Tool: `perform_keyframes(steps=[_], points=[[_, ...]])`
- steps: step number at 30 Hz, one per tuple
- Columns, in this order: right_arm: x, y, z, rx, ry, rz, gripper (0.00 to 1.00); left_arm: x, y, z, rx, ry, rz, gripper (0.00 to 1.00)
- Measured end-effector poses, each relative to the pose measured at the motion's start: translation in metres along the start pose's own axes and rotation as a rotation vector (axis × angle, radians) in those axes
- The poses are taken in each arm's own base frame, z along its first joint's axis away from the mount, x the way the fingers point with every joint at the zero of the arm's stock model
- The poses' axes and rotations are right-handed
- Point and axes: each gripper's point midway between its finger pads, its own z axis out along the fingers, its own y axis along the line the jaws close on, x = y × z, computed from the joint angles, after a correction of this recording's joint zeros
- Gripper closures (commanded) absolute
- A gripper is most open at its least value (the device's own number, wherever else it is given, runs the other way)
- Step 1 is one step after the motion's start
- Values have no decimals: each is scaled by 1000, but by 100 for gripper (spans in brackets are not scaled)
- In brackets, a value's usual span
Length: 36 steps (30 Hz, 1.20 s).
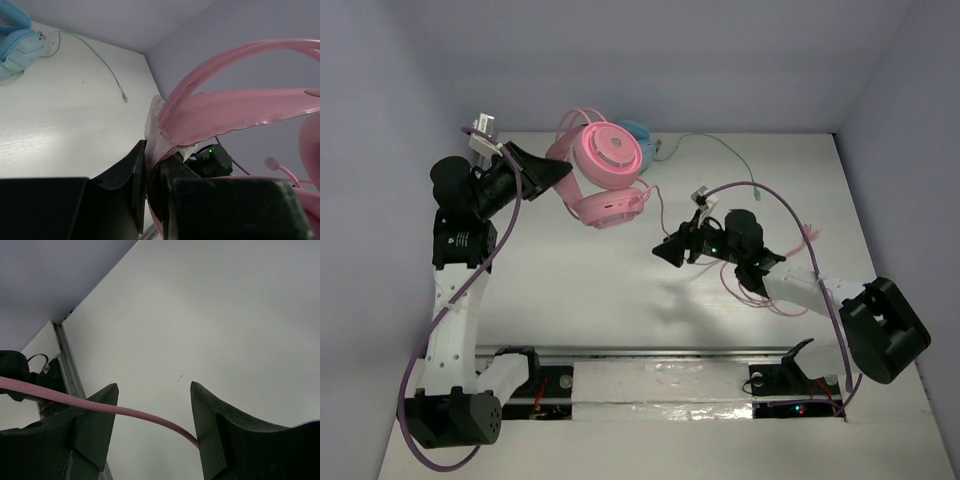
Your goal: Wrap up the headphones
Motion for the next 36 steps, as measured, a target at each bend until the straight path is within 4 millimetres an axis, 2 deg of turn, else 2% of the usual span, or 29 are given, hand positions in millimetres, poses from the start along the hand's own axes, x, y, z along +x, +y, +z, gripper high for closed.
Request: perform_keyframes(steps=[5,9,12,13,17,20,24,26,29,33,36], points=[[-5,-20,-1,16,-23,20,35,-13,-24,-3,48,-28,23,100],[2,-24,-1,16,-18,51,45,-22,-38,-4,89,-54,30,100],[9,-24,-1,7,-6,90,58,-24,-41,-4,100,-61,28,100],[11,-24,-1,7,-1,108,67,-24,-41,-4,101,-64,29,100],[22,-23,0,31,18,167,80,-27,-39,-4,95,-86,38,100],[33,-16,2,81,48,206,92,-26,-27,-1,66,-102,34,100],[49,9,3,112,88,220,100,-20,8,6,-18,-120,-2,100],[59,15,3,155,113,230,100,-15,36,11,-85,-132,-30,100],[78,22,2,229,169,224,100,3,88,18,-193,-129,-97,100],[96,34,-4,317,235,186,100,51,178,17,-370,-90,-263,100],[101,43,-6,374,275,146,100,92,227,1,-501,-85,-381,100]])
